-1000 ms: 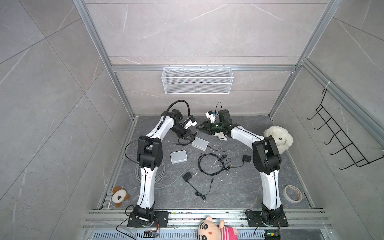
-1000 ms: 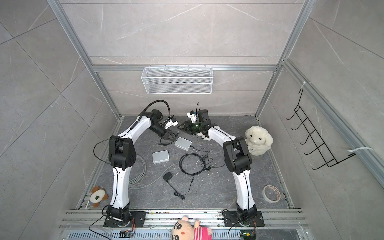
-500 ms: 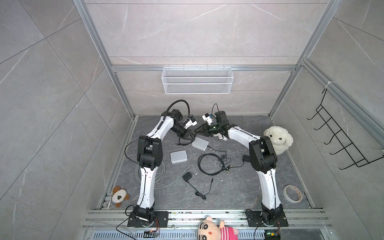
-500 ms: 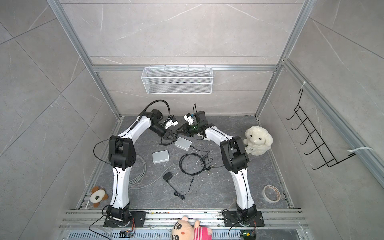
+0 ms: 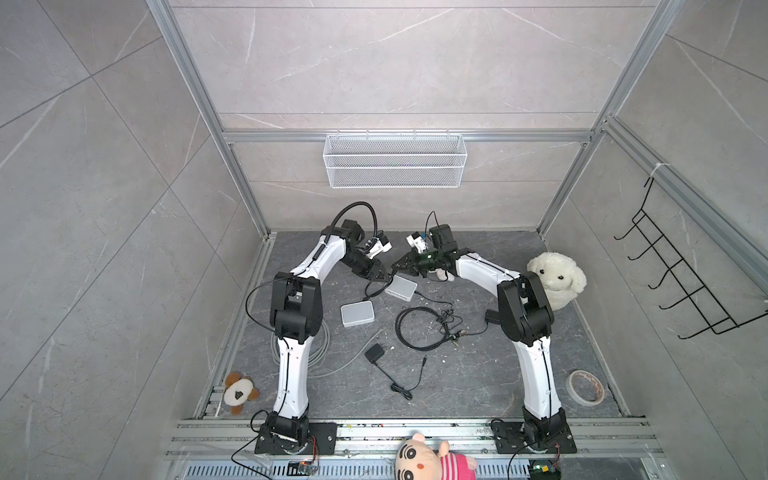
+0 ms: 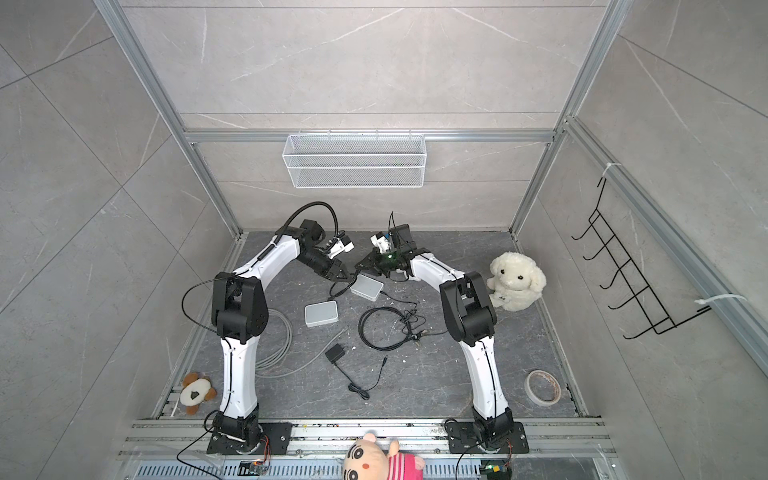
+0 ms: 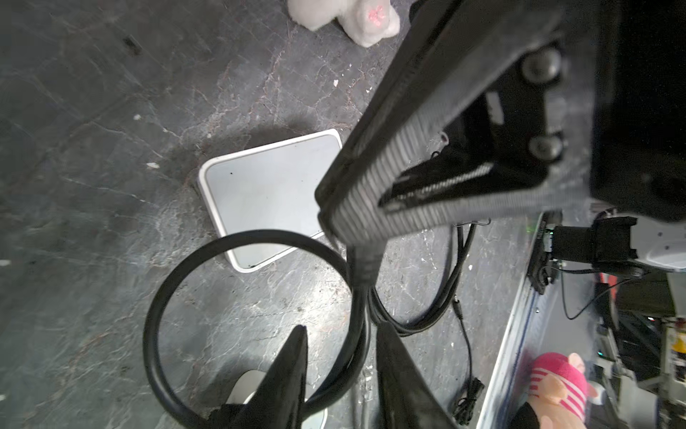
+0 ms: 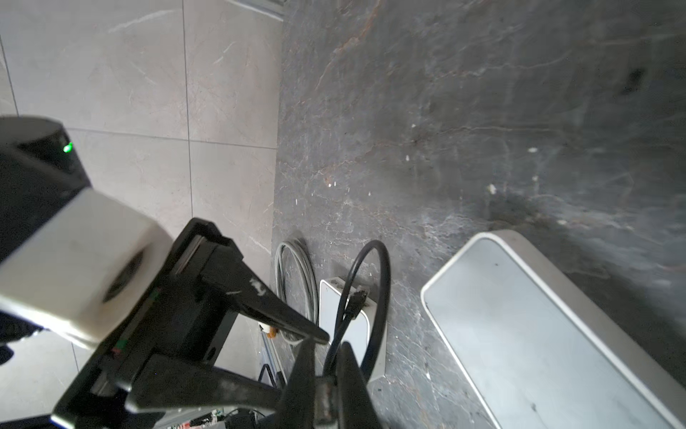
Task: Insert the plug into the switch port
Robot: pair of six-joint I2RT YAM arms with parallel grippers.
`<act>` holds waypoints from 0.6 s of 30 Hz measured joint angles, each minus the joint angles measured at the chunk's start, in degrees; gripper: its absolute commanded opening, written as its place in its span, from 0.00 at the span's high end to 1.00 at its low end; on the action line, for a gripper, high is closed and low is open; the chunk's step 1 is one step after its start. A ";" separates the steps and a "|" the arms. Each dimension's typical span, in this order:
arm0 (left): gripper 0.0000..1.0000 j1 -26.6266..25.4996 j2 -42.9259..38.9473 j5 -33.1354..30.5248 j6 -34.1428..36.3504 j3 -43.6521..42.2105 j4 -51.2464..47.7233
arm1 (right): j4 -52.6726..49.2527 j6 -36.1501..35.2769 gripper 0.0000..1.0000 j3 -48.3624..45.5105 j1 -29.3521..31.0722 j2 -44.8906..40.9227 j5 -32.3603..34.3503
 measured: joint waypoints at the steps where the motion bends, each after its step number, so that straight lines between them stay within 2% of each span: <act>1: 0.58 -0.35 -1.44 -0.70 -0.96 -1.84 2.08 | -0.09 1.33 0.93 0.00 -0.42 0.00 0.37; 6: 0.57 -3.23 -6.93 -2.47 -5.95 -9.97 12.85 | -0.35 7.63 0.93 0.00 -1.77 0.00 1.29; 10: 0.56 -4.87 -7.61 -2.97 -9.60 -12.92 19.63 | -0.35 11.32 0.93 0.00 -1.66 0.00 1.27; 18: 0.57 -5.20 -7.61 -6.08 -13.44 -14.34 24.76 | -0.28 13.77 0.93 -0.13 -1.68 0.00 2.14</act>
